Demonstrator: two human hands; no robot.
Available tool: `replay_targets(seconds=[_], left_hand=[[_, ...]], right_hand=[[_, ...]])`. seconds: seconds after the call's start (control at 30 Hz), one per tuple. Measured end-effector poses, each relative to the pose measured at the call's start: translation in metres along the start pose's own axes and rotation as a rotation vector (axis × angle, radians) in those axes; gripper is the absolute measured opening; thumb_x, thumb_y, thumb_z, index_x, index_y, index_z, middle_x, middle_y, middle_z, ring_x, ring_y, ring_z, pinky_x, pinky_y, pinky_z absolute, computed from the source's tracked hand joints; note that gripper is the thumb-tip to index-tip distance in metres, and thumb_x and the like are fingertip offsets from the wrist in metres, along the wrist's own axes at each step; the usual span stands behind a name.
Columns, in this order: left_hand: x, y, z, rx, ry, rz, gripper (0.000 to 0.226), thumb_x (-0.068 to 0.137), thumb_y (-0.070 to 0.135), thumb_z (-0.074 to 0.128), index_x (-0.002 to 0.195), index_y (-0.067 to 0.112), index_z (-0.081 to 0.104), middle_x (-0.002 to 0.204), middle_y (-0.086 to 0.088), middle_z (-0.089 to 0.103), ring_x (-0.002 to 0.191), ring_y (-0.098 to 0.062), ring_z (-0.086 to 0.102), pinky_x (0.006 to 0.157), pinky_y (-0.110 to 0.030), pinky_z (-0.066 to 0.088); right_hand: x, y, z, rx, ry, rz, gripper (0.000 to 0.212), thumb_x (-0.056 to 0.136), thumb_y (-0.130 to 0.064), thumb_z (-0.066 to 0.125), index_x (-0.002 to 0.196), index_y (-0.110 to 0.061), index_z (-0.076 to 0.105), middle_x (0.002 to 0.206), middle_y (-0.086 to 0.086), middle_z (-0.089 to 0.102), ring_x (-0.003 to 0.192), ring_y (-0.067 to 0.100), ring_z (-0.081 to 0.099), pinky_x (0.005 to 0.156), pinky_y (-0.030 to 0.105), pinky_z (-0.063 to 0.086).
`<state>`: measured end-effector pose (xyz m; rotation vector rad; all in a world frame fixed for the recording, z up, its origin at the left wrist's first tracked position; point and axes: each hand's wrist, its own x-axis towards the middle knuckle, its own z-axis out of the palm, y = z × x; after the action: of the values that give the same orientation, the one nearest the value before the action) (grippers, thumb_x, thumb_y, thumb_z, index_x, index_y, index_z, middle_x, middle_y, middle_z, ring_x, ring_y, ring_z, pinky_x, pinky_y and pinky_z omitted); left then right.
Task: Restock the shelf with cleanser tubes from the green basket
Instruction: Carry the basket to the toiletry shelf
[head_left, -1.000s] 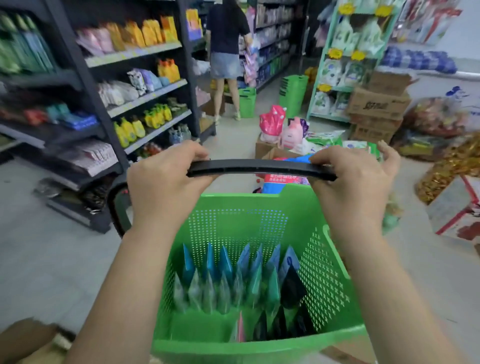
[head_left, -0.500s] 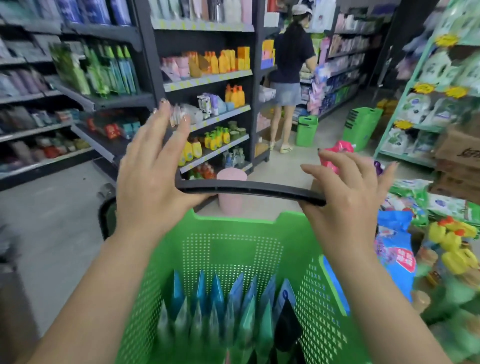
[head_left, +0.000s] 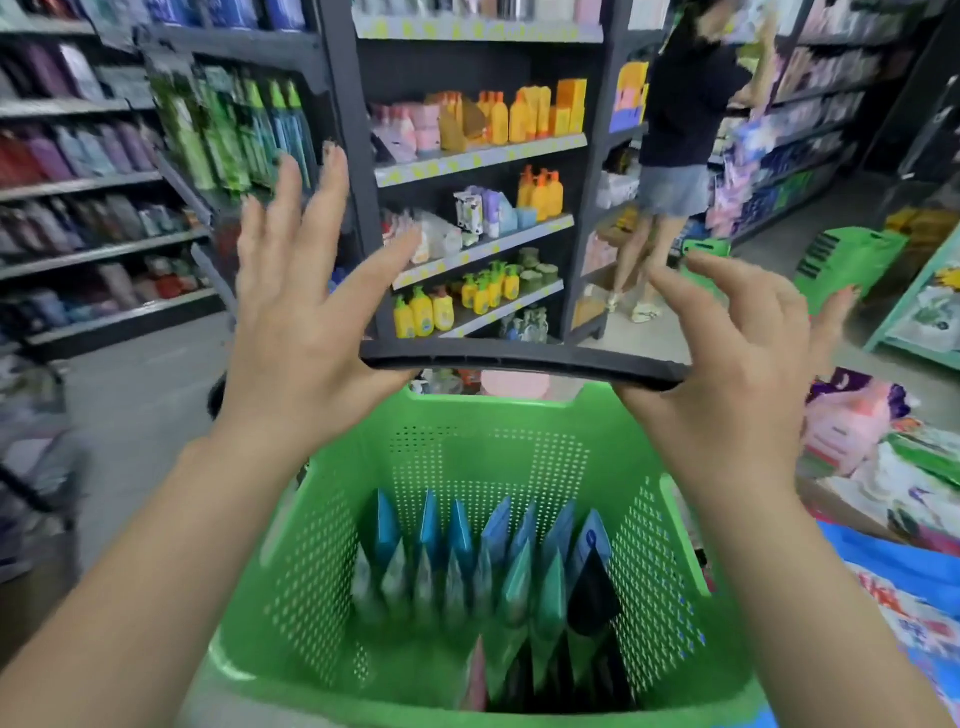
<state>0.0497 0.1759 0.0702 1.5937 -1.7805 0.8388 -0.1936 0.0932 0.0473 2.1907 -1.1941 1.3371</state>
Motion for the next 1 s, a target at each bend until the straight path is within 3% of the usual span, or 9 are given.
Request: replay_targets(seconds=[0.2, 0.33, 0.43, 0.67, 0.77, 0.83, 0.93, 1.0], left_hand=[[0.048, -0.041, 0.099, -0.045, -0.040, -0.061, 0.089, 0.052, 0.035, 0.086, 0.128, 0.020, 0.043, 0.149, -0.026, 0.019, 0.137, -0.050, 0.011, 0.108, -0.057, -0.001], [0.075, -0.072, 0.168, -0.075, -0.137, -0.026, 0.055, 0.046, 0.023, 0.090, 0.096, 0.013, 0.071, 0.140, -0.018, 0.043, 0.133, -0.050, 0.017, 0.100, -0.068, -0.003], [0.097, -0.096, 0.215, -0.121, -0.187, 0.007, 0.035, 0.046, 0.017, 0.089, 0.077, 0.013, 0.074, 0.131, -0.011, 0.055, 0.132, -0.044, 0.016, 0.098, -0.070, -0.003], [0.166, -0.141, 0.309, -0.151, -0.236, 0.228, 0.021, 0.060, 0.025, 0.073, 0.076, 0.013, 0.075, 0.132, -0.010, 0.055, 0.134, -0.048, 0.016, 0.101, -0.065, -0.007], [0.193, -0.153, 0.346, -0.159, -0.245, 0.236, 0.021, 0.059, 0.022, 0.079, 0.076, 0.012, 0.075, 0.126, -0.011, 0.059, 0.131, -0.050, 0.022, 0.099, -0.067, -0.004], [0.211, -0.159, 0.373, -0.184, -0.258, 0.227, 0.019, 0.057, 0.018, 0.080, 0.073, 0.010, 0.074, 0.114, -0.010, 0.066, 0.127, -0.050, 0.032, 0.097, -0.068, -0.001], [0.233, -0.169, 0.417, -0.218, -0.313, 0.185, 0.022, 0.053, 0.005, 0.082, 0.071, 0.009, 0.072, 0.085, -0.004, 0.074, 0.111, -0.043, 0.056, 0.103, -0.065, 0.001], [0.246, -0.176, 0.447, -0.216, -0.361, 0.128, 0.026, 0.050, 0.000, 0.083, 0.071, 0.010, 0.071, 0.072, -0.001, 0.073, 0.098, -0.034, 0.066, 0.115, -0.050, -0.004]], right_hand=[[0.044, 0.038, 0.094, -0.066, -0.030, 0.040, 0.086, 0.042, -0.011, 0.089, 0.122, -0.015, 0.057, 0.122, 0.015, 0.056, 0.115, 0.027, 0.037, 0.104, 0.059, 0.007], [0.068, 0.058, 0.164, -0.093, -0.062, 0.088, 0.089, 0.037, -0.011, 0.091, 0.118, -0.016, 0.057, 0.123, 0.017, 0.054, 0.114, 0.027, 0.037, 0.102, 0.070, 0.013], [0.084, 0.072, 0.209, -0.117, -0.065, 0.098, 0.080, 0.038, -0.009, 0.090, 0.111, -0.019, 0.059, 0.122, 0.018, 0.055, 0.113, 0.028, 0.037, 0.100, 0.072, 0.014], [0.130, 0.107, 0.293, -0.168, -0.099, 0.166, 0.083, 0.042, -0.008, 0.088, 0.117, -0.019, 0.055, 0.126, 0.017, 0.053, 0.112, 0.032, 0.043, 0.100, 0.072, 0.016], [0.152, 0.125, 0.327, -0.174, -0.127, 0.182, 0.079, 0.042, -0.008, 0.087, 0.116, -0.017, 0.058, 0.123, 0.017, 0.056, 0.110, 0.032, 0.047, 0.101, 0.071, 0.014], [0.166, 0.140, 0.352, -0.142, -0.171, 0.178, 0.071, 0.042, -0.004, 0.088, 0.109, -0.011, 0.065, 0.112, 0.015, 0.065, 0.100, 0.033, 0.061, 0.101, 0.066, 0.012], [0.188, 0.168, 0.393, -0.048, -0.227, 0.150, 0.047, 0.042, 0.002, 0.087, 0.085, -0.012, 0.073, 0.073, 0.004, 0.073, 0.061, 0.023, 0.068, 0.099, 0.055, 0.024], [0.202, 0.190, 0.424, -0.004, -0.262, 0.156, 0.039, 0.043, 0.002, 0.086, 0.075, -0.016, 0.072, 0.061, -0.001, 0.069, 0.051, 0.020, 0.065, 0.094, 0.049, 0.031]])
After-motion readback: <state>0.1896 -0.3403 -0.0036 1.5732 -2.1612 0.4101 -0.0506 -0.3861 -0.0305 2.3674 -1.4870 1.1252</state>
